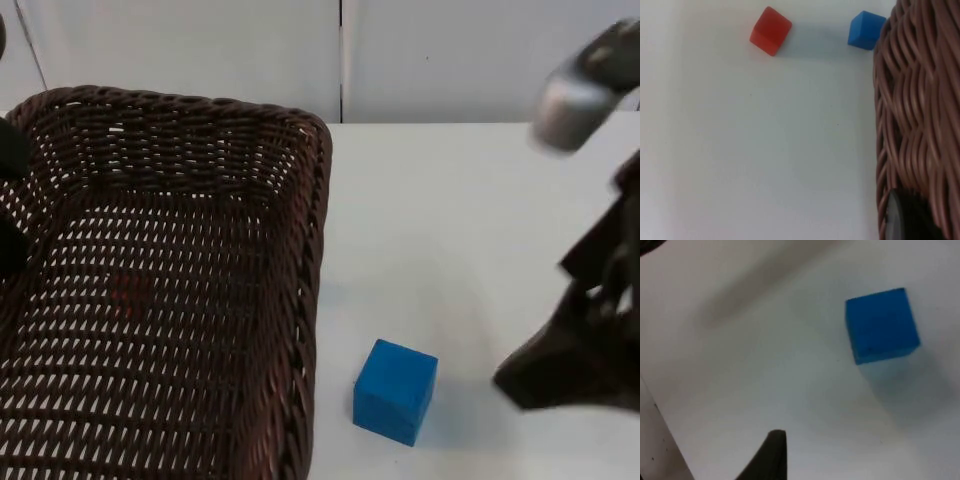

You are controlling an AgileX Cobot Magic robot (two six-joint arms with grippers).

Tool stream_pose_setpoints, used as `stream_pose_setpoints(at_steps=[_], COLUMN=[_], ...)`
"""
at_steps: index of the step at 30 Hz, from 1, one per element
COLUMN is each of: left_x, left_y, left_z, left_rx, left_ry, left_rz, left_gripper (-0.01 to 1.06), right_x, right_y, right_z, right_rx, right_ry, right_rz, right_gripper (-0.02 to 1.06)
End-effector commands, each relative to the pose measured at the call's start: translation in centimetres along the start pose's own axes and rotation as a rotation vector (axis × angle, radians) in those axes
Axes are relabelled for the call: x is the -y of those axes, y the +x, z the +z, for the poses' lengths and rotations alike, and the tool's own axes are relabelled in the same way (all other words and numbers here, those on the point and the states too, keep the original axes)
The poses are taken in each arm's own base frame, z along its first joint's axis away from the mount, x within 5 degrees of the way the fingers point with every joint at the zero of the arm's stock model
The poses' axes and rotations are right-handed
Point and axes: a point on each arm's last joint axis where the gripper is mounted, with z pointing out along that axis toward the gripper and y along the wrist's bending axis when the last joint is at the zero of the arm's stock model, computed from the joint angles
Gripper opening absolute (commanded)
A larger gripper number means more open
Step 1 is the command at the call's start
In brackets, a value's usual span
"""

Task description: Pick up the basket with the left hand and place the largest block into the basket with the right hand.

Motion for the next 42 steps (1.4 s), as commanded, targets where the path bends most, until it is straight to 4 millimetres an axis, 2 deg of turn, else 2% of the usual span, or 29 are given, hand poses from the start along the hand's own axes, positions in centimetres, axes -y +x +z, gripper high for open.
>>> stream_pose_setpoints(at_steps=[1, 5, 8, 14, 18, 27, 36, 42], left_x=[0.2, 0.2, 0.2, 0.2, 0.2, 0.2, 0.2, 0.2], left_y=[-0.1, -0.1, -0.1, -0.1, -0.1, -0.2, -0.2, -0.2], left_z=[-0.2, -0.2, -0.2, -0.2, -0.2, -0.2, -0.2, -0.2], left_rx=[0.018, 0.018, 0.018, 0.018, 0.018, 0.033, 0.035, 0.035], left_ry=[0.021, 0.021, 0.021, 0.021, 0.021, 0.020, 0.020, 0.020], left_rz=[-0.028, -0.028, -0.028, -0.028, -0.028, -0.028, -0.028, -0.028], left_gripper=[0.00, 0.00, 0.00, 0.00, 0.00, 0.00, 0.00, 0.00], right_x=[-0.4, -0.6, -0.2, 0.6, 1.3, 2.0, 2.4, 2.5], right_y=[-0.6, -0.9, -1.0, -0.9, -0.5, 0.2, -1.9, -1.9], right_z=[1.2, 3.5, 5.5, 7.9, 10.4, 13.3, 15.3, 16.6], right_rx=[0.011, 0.005, 0.008, 0.013, 0.011, -0.011, -0.043, -0.088], right_ry=[0.007, 0.016, 0.042, 0.079, 0.119, 0.148, 0.105, 0.075], right_rz=[-0.069, -0.116, -0.126, -0.117, -0.133, -0.162, -0.162, -0.159], right_gripper=[1.05, 1.05, 1.05, 1.05, 1.05, 1.05, 1.05, 1.05])
